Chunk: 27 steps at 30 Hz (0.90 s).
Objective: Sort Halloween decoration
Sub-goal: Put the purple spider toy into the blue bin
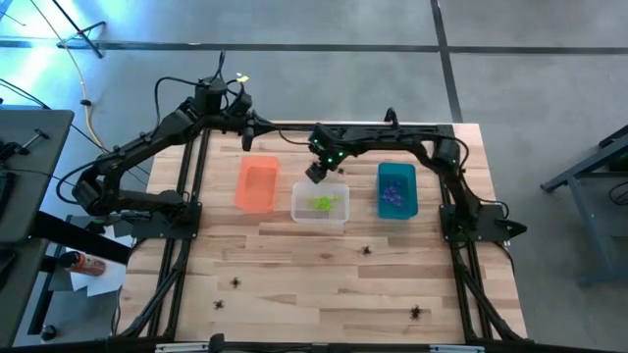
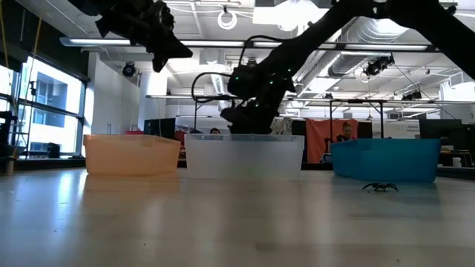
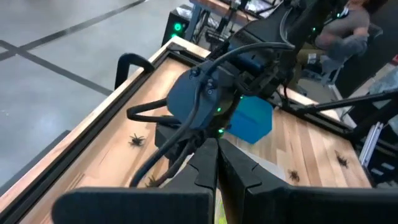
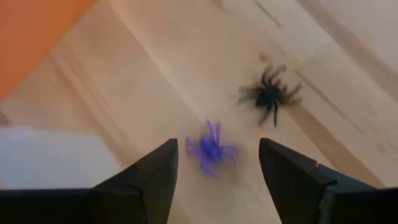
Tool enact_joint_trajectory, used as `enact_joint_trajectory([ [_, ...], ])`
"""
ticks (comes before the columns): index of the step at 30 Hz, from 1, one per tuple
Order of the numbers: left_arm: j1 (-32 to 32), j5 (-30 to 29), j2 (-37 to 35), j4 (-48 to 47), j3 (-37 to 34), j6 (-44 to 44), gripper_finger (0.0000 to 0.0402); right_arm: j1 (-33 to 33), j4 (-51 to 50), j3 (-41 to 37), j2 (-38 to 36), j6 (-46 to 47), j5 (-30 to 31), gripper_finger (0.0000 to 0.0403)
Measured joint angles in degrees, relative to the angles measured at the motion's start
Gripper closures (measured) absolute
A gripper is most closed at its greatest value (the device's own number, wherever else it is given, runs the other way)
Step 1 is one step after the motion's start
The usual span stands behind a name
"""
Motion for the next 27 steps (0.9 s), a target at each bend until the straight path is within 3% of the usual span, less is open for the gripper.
enact_joint_trajectory([
  [11, 0.0, 0.0, 0.0, -0.4, 0.0, 1.5, 0.0402, 4.3, -4.0, 5.0, 4.2, 0.0, 11.3, 0.0221],
  [15, 0.0, 0.0, 0.0, -0.3, 0.0, 3.1, 0.0402, 5.1, -5.0, 4.8, 4.2, -1.3, 15.8, 0.0263],
  [21, 0.0, -0.3, 0.0, -0.1, 0.0, 2.8, 0.0402, 4.0, -5.4, 4.8, 4.1, -2.7, 11.2, 0.0388],
  [27, 0.0, -0.4, 0.0, -0.1, 0.0, 0.5, 0.0401, 1.4, -6.1, 4.6, 3.0, -4.3, 5.1, 0.04],
])
